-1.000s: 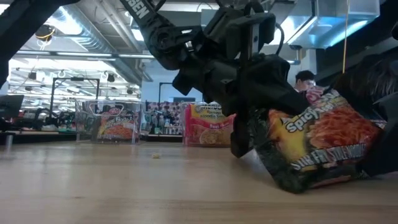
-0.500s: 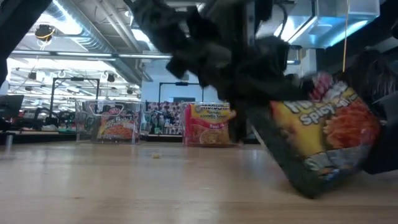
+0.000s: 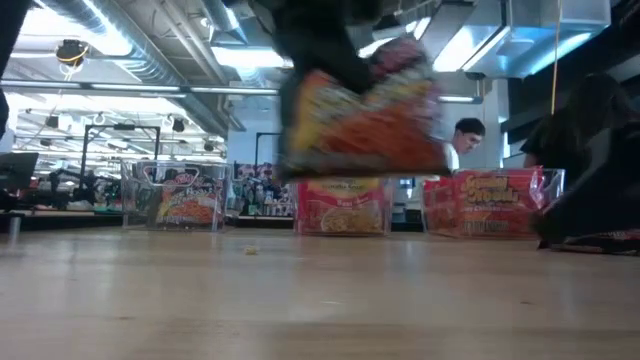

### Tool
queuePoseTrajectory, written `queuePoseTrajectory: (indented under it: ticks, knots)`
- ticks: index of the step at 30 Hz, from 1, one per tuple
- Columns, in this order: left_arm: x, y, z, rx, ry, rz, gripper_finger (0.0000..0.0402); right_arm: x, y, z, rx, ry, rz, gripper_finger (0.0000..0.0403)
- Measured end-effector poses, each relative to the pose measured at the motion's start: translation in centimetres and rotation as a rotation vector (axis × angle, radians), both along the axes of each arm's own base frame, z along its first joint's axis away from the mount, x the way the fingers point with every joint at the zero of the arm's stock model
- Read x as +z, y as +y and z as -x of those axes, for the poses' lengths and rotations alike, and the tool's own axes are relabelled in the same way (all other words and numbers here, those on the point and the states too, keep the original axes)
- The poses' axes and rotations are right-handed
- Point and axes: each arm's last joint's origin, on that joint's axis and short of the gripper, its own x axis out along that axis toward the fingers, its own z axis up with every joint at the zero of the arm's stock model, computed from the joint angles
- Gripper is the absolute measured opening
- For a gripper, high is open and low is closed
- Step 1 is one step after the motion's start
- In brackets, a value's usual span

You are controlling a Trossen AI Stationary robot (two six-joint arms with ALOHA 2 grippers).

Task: Sort Maruchan noodles
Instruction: Put the black noodle pack into the left transparent bin

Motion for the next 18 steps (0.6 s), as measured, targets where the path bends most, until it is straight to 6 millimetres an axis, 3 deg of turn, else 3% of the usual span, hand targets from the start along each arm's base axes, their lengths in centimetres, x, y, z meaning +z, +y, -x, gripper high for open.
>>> queuePoseTrajectory:
  ticks: [10,18]
  knots:
    - [5.8,3.5,6.5,0.047,0.071,-0.142,0.0006,-0.1,-4.6,-4.2,-0.044,0.067,0.057,0.0321]
    - [6.7,10.4,12.5,0.149,0.08,-0.223,0.0006,-0.4,-10.5,-7.7,-0.035,0.159,0.118,0.0321]
